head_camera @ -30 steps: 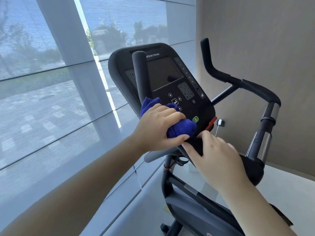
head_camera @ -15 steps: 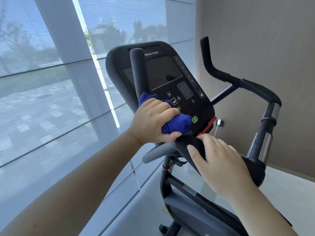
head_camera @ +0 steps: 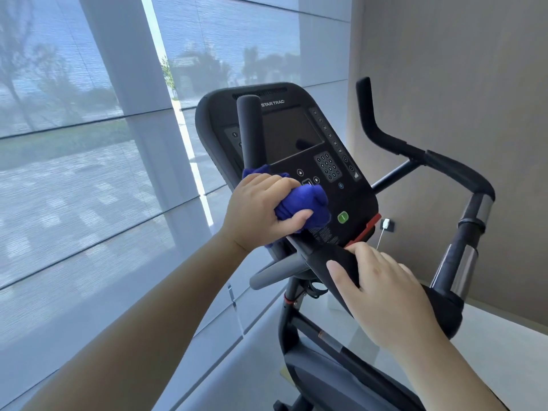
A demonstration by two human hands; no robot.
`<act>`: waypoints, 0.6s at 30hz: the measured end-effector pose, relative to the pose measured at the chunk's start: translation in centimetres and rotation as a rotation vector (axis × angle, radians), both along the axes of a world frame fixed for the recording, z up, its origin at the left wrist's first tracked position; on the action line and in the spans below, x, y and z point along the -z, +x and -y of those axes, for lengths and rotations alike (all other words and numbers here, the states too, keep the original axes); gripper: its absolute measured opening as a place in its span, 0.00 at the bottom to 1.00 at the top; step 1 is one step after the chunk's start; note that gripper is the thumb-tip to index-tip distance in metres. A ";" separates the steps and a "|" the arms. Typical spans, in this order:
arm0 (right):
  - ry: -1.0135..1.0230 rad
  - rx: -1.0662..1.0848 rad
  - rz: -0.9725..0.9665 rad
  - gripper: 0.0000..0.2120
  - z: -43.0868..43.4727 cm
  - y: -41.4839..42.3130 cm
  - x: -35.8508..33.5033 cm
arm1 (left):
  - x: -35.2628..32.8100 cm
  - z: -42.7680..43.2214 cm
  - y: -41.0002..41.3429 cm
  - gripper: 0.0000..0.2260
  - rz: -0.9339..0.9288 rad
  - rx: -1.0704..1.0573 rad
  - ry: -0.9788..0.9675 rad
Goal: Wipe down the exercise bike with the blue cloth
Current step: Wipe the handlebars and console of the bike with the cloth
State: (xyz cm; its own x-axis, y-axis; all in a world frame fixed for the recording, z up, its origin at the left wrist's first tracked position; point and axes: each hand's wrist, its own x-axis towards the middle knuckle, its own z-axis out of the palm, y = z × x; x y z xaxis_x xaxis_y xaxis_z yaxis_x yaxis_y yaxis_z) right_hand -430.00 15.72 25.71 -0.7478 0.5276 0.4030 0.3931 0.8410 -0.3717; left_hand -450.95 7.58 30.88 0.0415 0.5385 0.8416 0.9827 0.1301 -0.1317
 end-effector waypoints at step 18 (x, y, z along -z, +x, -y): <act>0.092 -0.004 -0.146 0.24 -0.6 -0.8 1.4 | -9.5 0.5 -0.5 0.16 0.439 -0.169 0.555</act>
